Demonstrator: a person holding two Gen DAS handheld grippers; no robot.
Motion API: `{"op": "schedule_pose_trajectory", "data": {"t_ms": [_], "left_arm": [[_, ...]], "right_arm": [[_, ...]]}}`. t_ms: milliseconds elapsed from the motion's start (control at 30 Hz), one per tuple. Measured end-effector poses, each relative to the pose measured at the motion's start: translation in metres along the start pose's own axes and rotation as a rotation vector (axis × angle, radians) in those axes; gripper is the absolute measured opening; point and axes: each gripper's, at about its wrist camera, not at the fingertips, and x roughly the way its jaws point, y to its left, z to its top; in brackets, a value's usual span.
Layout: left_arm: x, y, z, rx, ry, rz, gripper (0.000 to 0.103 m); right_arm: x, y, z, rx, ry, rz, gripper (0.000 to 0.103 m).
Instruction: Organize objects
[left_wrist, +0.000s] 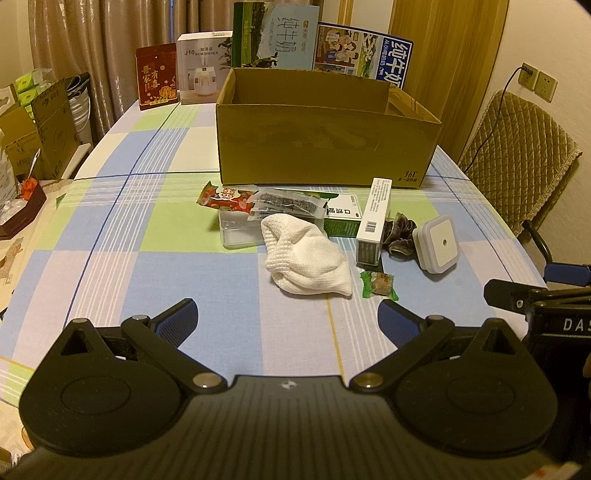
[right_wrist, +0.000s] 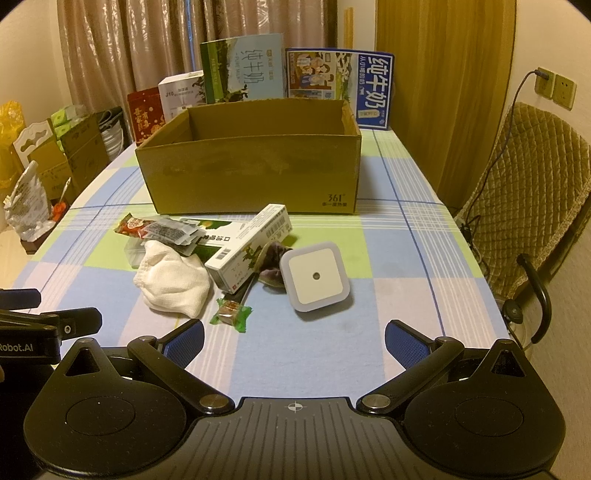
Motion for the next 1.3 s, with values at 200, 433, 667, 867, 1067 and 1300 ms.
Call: {"op": "schedule_pose_trajectory", "data": {"t_ms": [200, 433, 667, 867, 1067, 1300], "left_arm": [[-0.001, -0.001, 0.002, -0.006, 0.023, -0.009, 0.102], [-0.003, 0.001, 0.009, -0.025, 0.011, -0.058, 0.102], [0.012, -0.003, 0.025, 0.030, -0.023, -0.082, 0.102], [0.056, -0.005, 0.031, 0.081, 0.033, -0.073, 0.102], [0.095, -0.005, 0.028, 0.081, 0.068, -0.101, 0.101], [0.121, -0.002, 0.026, 0.067, 0.075, -0.144, 0.090]], "right_arm": [[-0.001, -0.006, 0.004, 0.015, 0.001, 0.009, 0.101], [-0.001, -0.016, 0.010, -0.007, -0.029, 0.064, 0.101], [0.019, -0.024, 0.013, -0.047, -0.037, 0.090, 0.101], [0.048, -0.039, 0.017, -0.030, -0.016, 0.078, 0.101], [0.081, -0.042, 0.021, -0.070, 0.011, 0.076, 0.101], [0.113, -0.043, 0.021, -0.103, 0.067, 0.066, 0.101]]}}
